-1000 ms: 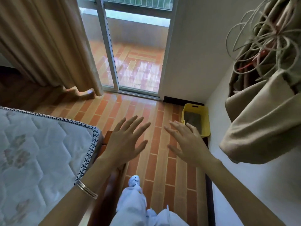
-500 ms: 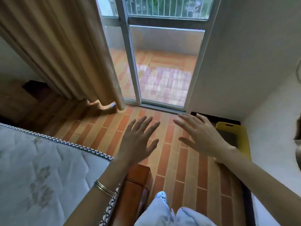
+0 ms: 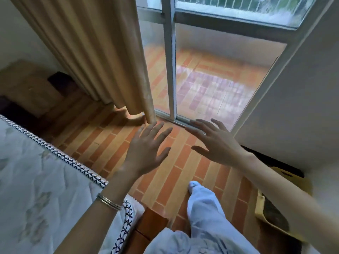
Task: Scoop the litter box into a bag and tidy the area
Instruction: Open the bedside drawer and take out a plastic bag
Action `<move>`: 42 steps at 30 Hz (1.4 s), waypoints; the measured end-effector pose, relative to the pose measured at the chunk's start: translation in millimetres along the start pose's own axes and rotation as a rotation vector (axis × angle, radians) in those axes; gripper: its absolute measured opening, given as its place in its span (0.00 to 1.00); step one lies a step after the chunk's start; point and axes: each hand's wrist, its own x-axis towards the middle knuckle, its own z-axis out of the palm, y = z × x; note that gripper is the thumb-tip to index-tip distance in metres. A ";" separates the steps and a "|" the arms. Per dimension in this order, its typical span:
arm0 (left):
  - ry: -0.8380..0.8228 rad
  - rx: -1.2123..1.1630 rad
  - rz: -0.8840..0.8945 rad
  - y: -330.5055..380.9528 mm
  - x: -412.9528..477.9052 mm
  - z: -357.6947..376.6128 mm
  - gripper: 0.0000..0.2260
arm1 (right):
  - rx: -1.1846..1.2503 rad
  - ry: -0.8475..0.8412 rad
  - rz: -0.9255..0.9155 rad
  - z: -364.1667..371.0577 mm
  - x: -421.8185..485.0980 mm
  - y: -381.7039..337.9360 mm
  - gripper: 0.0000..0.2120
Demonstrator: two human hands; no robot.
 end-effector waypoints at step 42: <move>0.034 0.027 -0.763 -425.1 127.4 -9.9 0.24 | 0.099 -0.006 -0.695 63.0 599.9 -52.4 0.27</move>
